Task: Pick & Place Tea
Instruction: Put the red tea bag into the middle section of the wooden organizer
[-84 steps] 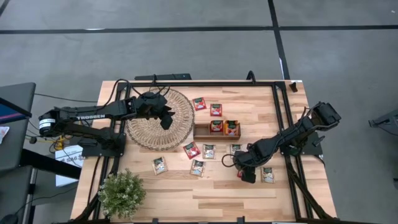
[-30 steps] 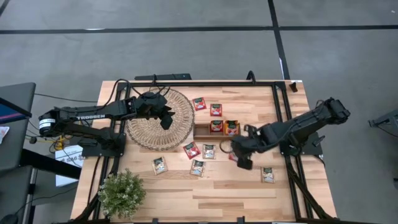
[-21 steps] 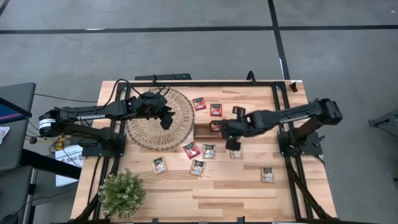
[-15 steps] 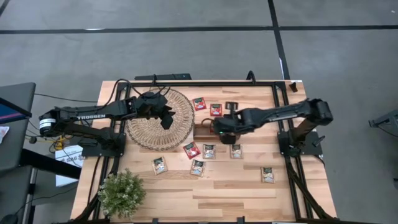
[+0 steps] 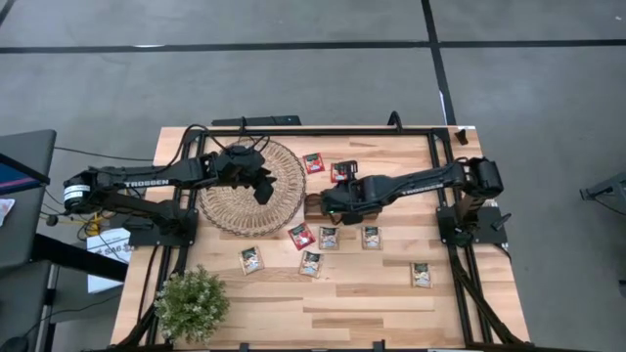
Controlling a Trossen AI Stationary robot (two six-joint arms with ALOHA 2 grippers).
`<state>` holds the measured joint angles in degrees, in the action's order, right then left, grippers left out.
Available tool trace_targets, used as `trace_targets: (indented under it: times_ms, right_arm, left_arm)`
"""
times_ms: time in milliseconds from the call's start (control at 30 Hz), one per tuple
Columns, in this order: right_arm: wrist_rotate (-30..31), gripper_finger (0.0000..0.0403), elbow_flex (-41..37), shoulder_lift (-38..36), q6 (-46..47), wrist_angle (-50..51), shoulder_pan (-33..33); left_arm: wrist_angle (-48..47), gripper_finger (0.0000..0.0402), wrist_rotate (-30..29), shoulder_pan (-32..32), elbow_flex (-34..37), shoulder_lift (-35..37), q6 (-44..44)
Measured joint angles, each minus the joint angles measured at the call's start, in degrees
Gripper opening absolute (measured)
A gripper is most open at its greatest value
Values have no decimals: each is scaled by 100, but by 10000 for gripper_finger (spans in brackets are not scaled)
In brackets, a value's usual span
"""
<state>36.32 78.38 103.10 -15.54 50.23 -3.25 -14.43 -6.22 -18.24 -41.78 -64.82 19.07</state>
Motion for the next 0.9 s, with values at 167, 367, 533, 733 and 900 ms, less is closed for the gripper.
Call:
trace_targets:
  times_ms: [167, 367, 533, 733, 900]
  right_arm:
    - [294, 0, 8, 214, -60, -119, 2]
    - [275, 0, 0, 334, -106, -75, 1]
    - [277, 0, -1, 329, -102, -120, 31]
    - [261, 0, -1, 329, -69, -107, 82]
    - [187, 0, -1, 329, 51, -108, 119]
  left_arm:
    - [0, 142, 1, 0, -2, 0, -1]
    - [-1, 142, 2, 0, -2, 0, -2]
    - [5, 142, 2, 0, -2, 0, -5]
    - [0, 142, 2, 0, -2, 0, -13]
    - [1, 142, 2, 0, -2, 2, -15]
